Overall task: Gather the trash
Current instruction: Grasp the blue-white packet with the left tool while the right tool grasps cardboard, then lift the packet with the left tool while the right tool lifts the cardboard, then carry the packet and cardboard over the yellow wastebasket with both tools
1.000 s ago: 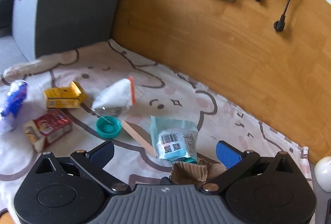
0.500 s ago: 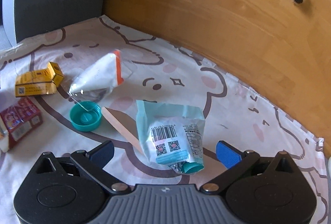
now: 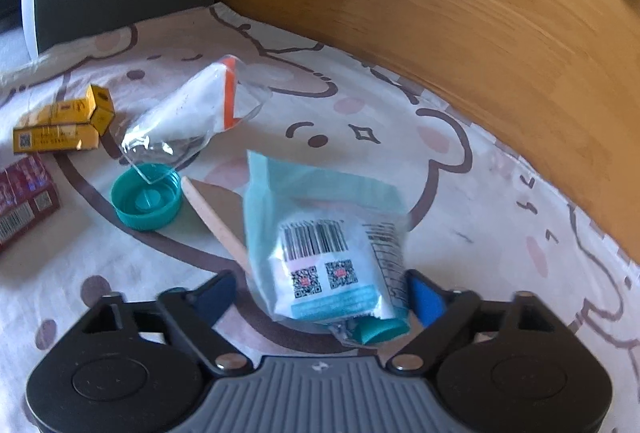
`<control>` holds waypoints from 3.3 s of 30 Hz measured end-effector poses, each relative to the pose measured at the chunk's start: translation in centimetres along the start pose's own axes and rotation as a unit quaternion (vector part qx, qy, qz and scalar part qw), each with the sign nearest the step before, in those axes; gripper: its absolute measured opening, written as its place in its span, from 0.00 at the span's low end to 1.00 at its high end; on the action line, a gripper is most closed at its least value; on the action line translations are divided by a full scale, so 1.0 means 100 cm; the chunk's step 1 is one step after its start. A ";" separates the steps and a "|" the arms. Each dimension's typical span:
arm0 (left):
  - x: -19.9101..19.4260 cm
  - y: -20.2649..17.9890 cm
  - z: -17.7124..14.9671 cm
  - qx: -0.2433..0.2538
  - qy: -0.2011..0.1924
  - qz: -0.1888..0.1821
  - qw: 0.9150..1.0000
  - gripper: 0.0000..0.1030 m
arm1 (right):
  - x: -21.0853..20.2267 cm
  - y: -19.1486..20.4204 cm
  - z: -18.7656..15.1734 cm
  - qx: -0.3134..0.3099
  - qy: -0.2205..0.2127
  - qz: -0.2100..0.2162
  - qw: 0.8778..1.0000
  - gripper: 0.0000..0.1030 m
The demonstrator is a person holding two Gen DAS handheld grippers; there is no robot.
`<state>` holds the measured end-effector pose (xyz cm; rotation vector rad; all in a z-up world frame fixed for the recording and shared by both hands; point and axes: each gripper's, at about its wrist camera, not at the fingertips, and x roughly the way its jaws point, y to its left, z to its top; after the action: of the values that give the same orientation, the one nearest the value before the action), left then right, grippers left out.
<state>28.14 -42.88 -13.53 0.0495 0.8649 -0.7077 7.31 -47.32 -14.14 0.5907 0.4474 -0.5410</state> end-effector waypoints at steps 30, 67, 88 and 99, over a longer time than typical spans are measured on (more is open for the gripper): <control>-0.108 0.047 -0.053 0.022 -0.064 0.013 0.998 0.58 | -0.025 0.013 0.006 -0.051 -0.008 -0.018 0.998 0.58; -0.230 0.172 -0.120 -0.011 -0.115 0.108 0.987 0.58 | -0.047 0.145 -0.048 -0.233 0.023 0.035 0.971 0.58; -0.283 0.286 -0.178 -0.111 -0.115 0.158 0.974 0.58 | -0.043 0.251 -0.118 -0.305 0.081 0.118 0.941 0.59; -0.273 0.350 -0.220 -0.172 -0.076 0.173 0.967 0.58 | -0.018 0.293 -0.170 -0.349 0.138 0.131 0.918 0.59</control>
<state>21.82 6.15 -16.94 -0.1593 0.7951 -0.2250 19.19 -15.50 -14.17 0.0273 0.7706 -0.0146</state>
